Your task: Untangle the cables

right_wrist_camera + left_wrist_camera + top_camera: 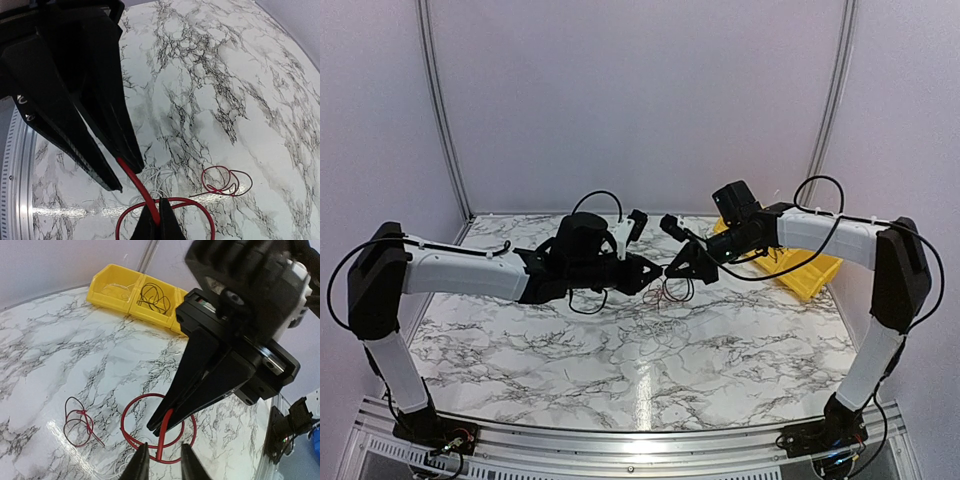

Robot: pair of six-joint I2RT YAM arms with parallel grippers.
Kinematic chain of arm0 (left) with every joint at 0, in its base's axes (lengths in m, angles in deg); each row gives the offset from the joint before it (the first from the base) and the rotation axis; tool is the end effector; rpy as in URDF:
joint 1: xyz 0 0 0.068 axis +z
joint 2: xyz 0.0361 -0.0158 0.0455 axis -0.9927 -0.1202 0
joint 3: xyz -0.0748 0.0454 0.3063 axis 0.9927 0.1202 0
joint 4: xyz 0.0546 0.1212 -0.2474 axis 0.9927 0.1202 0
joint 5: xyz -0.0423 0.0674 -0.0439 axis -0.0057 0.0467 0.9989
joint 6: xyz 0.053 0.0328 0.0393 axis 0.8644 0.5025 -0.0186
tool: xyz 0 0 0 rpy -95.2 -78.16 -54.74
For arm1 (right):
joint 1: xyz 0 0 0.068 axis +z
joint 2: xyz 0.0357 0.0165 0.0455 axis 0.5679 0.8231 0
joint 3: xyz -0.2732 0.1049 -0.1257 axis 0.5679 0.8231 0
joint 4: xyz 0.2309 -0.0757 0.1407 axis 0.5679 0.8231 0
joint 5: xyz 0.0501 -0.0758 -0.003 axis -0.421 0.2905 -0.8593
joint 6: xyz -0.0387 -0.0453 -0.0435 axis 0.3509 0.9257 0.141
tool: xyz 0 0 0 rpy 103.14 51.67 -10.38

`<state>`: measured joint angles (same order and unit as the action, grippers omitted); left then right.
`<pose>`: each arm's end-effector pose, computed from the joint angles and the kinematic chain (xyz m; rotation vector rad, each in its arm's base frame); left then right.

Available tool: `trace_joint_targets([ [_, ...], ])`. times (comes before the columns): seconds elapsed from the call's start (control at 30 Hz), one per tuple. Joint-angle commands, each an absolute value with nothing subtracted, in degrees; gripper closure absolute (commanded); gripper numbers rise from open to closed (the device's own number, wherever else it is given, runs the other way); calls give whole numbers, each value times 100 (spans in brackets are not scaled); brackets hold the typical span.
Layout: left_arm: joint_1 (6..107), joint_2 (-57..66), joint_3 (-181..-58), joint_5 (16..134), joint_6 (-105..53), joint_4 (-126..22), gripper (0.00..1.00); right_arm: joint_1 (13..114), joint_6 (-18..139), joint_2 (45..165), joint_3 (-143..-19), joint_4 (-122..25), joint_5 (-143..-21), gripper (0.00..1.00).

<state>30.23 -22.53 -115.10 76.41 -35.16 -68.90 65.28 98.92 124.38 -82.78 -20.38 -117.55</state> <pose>0.2751 -0.3803 0.2778 0.6654 1.8630 -1.0295 0.3376 0.2496 0.2763 -1.4751 1.8250 0.9226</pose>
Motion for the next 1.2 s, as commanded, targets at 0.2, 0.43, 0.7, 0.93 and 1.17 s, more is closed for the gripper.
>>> trace_joint_targets([
  [0.2, 2927, -1783, -10276, 6904, -3686, -7988, 49, 6447, 9557, 12180, -8557, -2077, -12089, 100],
  [0.43, 2929, -2174, -9775, 7204, -4837, -9439, 52, 6445, 9506, 12021, -8469, -2201, -12238, 100],
  [0.7, 2922, -3118, -10117, 7801, -5945, -10894, 51, 6448, 9491, 11973, -8411, -2260, -12288, 100],
  [0.93, 2932, -3560, -10534, 7873, -6226, -11349, 56, 6448, 9496, 11988, -8393, -2270, -12318, 100],
  [1.17, 2971, -4025, -10756, 7824, -6699, -11900, 85, 6446, 9506, 11982, -8391, -2264, -12302, 100],
])
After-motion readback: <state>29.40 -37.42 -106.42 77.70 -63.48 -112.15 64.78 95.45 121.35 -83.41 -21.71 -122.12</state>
